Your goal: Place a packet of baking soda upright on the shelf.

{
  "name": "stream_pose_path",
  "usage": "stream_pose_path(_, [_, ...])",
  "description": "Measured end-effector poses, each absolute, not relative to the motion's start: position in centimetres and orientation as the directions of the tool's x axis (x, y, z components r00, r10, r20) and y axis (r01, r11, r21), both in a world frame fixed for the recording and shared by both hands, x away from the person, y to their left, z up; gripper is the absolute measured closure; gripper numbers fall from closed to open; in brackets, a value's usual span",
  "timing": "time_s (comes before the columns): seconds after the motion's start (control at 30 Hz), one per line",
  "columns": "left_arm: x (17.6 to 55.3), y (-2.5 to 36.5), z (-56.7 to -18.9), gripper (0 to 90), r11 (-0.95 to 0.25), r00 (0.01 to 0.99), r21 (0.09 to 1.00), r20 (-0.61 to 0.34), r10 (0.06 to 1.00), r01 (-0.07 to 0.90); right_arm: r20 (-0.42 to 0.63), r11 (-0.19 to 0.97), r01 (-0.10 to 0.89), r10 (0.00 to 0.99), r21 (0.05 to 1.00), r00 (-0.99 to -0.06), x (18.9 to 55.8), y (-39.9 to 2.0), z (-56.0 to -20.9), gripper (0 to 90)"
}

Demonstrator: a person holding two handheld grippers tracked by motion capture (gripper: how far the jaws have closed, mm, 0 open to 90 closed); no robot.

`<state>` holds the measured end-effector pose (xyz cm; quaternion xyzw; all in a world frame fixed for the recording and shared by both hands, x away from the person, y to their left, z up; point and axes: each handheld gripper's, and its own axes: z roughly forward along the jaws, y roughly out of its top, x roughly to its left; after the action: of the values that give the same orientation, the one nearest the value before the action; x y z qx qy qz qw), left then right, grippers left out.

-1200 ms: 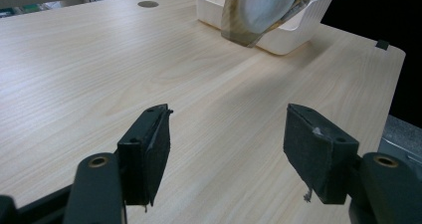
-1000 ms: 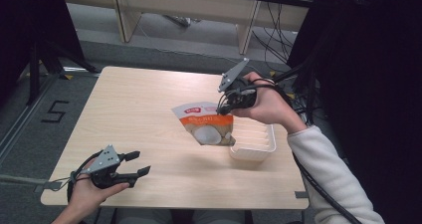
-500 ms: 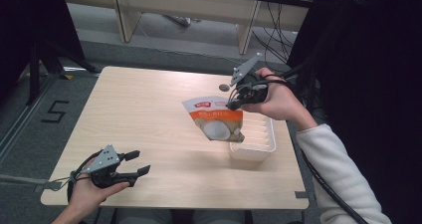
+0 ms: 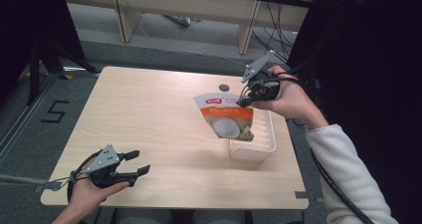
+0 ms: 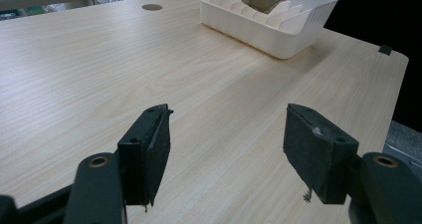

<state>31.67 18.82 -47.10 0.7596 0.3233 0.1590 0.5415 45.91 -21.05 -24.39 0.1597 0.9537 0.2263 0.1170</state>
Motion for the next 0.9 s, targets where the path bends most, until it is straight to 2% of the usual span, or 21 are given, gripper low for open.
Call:
stream_pose_path(0.13, [31.6, 18.7, -47.1, 34.5, -0.19, 0.73, 0.923, -0.127, 0.671, 0.335, -0.158, 0.845, 0.251, 0.361, 0.472, -0.919, 46.1, -21.7, -24.2, 90.0])
stream_pose_path(0.17, [31.7, 18.9, -47.1, 34.5, -0.213, 0.745, 0.926, -0.099, 0.66, 0.312, -0.16, 0.849, 0.24, 0.349, 0.471, -0.923, 46.1, -21.8, -24.2, 90.0])
stream_pose_path(0.5, [31.7, 18.9, -47.1, 34.5, -0.213, 0.744, 0.926, -0.099, 0.661, 0.312, -0.159, 0.843, 0.275, 0.384, 0.463, -0.91, 46.1, -23.0, -23.9, 90.0])
stream_pose_path(0.7, [31.6, 18.8, -47.1, 34.5, -0.19, 0.727, 0.923, -0.125, 0.675, 0.335, -0.158, 0.841, 0.284, 0.393, 0.46, -0.906, 46.0, -23.8, -23.5, 90.0])
stream_pose_path(0.9, [31.7, 18.8, -47.1, 34.4, -0.209, 0.741, 0.926, -0.103, 0.664, 0.316, -0.158, 0.843, 0.294, 0.399, 0.45, -0.903, 46.0, -24.5, -23.5, 90.0])
